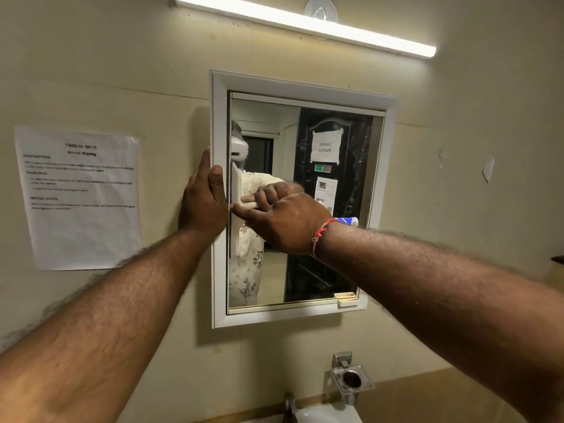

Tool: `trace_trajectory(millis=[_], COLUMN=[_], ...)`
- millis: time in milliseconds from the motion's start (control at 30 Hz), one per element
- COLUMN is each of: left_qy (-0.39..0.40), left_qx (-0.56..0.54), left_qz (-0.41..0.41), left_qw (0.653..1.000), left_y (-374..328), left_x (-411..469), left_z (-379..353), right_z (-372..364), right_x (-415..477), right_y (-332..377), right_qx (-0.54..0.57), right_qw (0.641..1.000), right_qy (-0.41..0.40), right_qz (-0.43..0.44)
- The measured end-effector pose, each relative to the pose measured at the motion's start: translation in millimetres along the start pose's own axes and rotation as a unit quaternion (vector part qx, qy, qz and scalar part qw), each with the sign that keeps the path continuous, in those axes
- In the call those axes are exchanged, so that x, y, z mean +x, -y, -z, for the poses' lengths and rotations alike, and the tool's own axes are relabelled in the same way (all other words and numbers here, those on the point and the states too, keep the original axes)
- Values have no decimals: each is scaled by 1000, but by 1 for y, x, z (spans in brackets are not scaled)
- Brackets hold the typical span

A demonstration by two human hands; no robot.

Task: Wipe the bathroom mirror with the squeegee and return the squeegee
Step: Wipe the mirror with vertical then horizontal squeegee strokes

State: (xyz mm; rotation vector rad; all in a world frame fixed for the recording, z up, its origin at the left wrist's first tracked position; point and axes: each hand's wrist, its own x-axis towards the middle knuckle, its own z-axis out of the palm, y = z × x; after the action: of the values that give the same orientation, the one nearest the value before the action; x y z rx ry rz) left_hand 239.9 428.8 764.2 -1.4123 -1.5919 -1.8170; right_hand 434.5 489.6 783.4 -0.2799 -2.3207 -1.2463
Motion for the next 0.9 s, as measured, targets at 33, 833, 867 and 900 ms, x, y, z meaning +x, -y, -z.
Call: trace_trajectory(millis=[33,833,867,900], left_qy=[-2,-35,-36,-38], left_qx=[0,20,21,24], left_qz=[-5,-21,-22,-21], left_qw=[1000,999,999,999], left_y=[2,13,13,13], left_x=[0,3,3,3], left_z=[-1,-11,-11,-12], right_z=[1,-4,-4,-3], right_x=[-5,-182,-182,-183], right_y=[-2,-93,-93,-93], right_qx=[2,-7,-7,-10], right_qw=[1000,980,980,980], right_qy=[-3,170,170,172], right_qz=[3,-101,-102,-104])
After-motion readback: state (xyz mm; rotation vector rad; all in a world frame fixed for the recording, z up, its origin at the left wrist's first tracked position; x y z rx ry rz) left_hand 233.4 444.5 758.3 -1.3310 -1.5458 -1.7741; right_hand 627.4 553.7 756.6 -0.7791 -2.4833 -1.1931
